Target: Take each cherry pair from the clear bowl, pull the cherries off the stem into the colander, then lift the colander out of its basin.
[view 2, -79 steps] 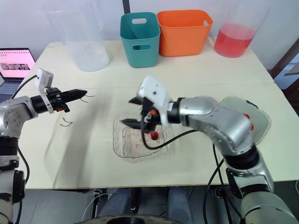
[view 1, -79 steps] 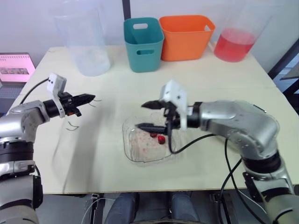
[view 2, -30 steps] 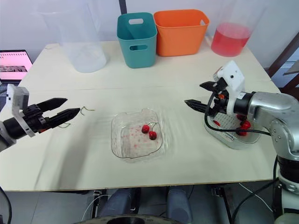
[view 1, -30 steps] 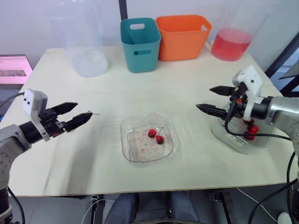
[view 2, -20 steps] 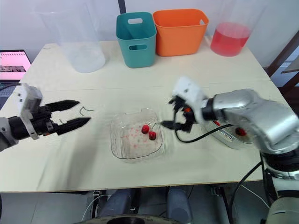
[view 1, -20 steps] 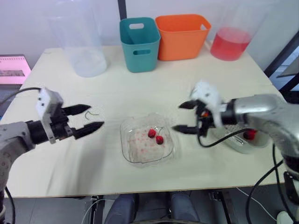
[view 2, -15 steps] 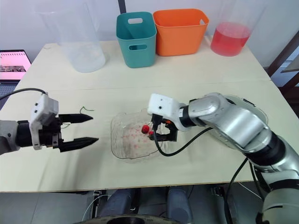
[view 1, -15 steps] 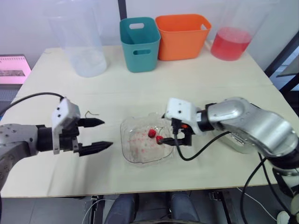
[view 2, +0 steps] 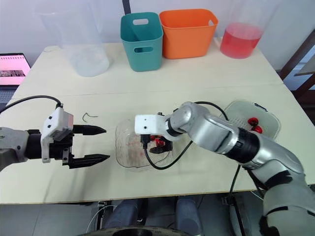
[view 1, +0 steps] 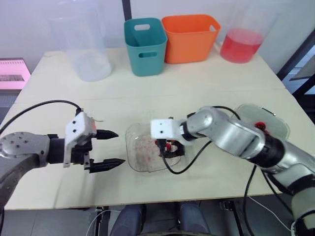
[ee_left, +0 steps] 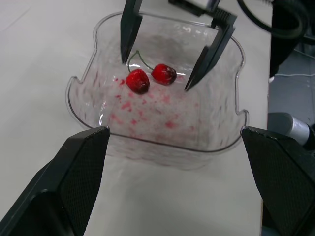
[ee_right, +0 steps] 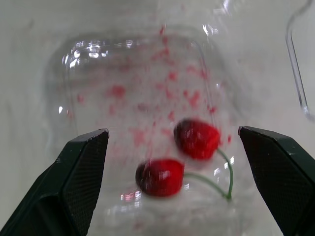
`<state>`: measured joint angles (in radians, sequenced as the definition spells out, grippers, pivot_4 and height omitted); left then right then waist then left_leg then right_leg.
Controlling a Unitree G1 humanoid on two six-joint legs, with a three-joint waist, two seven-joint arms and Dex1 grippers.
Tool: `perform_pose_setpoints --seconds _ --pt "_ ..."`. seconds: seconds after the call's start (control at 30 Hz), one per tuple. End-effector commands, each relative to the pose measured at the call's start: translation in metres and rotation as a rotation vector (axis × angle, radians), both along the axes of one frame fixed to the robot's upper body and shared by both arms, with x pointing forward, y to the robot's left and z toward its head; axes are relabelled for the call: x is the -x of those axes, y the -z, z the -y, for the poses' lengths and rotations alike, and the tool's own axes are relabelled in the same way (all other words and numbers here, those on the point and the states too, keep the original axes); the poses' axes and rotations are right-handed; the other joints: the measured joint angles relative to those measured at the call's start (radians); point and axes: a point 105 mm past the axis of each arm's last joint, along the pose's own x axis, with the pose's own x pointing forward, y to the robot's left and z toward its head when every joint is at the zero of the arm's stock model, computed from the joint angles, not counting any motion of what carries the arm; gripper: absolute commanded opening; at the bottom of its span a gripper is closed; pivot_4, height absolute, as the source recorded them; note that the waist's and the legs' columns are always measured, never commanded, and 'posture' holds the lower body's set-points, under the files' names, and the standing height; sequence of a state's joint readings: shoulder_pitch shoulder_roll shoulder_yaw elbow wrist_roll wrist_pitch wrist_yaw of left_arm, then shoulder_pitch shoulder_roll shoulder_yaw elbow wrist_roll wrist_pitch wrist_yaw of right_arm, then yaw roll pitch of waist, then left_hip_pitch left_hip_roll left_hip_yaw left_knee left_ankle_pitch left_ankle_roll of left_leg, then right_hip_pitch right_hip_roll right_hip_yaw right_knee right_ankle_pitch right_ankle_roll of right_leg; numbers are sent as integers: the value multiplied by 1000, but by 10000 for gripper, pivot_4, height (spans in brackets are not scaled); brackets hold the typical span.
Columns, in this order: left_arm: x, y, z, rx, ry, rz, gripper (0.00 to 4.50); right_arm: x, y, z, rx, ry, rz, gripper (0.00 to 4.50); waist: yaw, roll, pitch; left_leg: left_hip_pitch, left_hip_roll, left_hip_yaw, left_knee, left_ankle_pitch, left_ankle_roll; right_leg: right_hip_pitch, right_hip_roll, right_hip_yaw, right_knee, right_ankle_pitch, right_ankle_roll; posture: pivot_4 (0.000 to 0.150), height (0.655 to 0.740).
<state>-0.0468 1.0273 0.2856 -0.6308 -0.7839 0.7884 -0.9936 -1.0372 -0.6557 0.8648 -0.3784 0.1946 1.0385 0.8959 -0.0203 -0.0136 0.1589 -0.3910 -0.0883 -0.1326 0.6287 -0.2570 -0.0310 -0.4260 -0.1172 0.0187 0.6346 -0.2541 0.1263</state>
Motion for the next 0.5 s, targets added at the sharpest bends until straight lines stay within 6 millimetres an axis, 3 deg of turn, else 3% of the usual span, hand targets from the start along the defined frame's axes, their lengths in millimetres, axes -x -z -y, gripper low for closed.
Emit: perform_pose_setpoints --seconds 0.03,0.47,0.5 --pt "-1 -4 6 12 10 50 45000 -5 -4 -7 57 -40 72 44685 1 0 0 0 0 0 0 0 0 0 0 0 0 0 0 1500 7400" --pt "-7 -5 12 61 -6 87 45000 -17 13 -6 214 -71 107 44685 2 0 0 0 -1 0 0 0 -1 0 0 0 0 0 0 1500 7400" --pt "-7 -5 12 62 -7 89 45000 -17 14 -7 215 -74 106 42307 2 0 0 0 -1 0 0 0 -1 0 0 0 0 0 0 1500 7400"
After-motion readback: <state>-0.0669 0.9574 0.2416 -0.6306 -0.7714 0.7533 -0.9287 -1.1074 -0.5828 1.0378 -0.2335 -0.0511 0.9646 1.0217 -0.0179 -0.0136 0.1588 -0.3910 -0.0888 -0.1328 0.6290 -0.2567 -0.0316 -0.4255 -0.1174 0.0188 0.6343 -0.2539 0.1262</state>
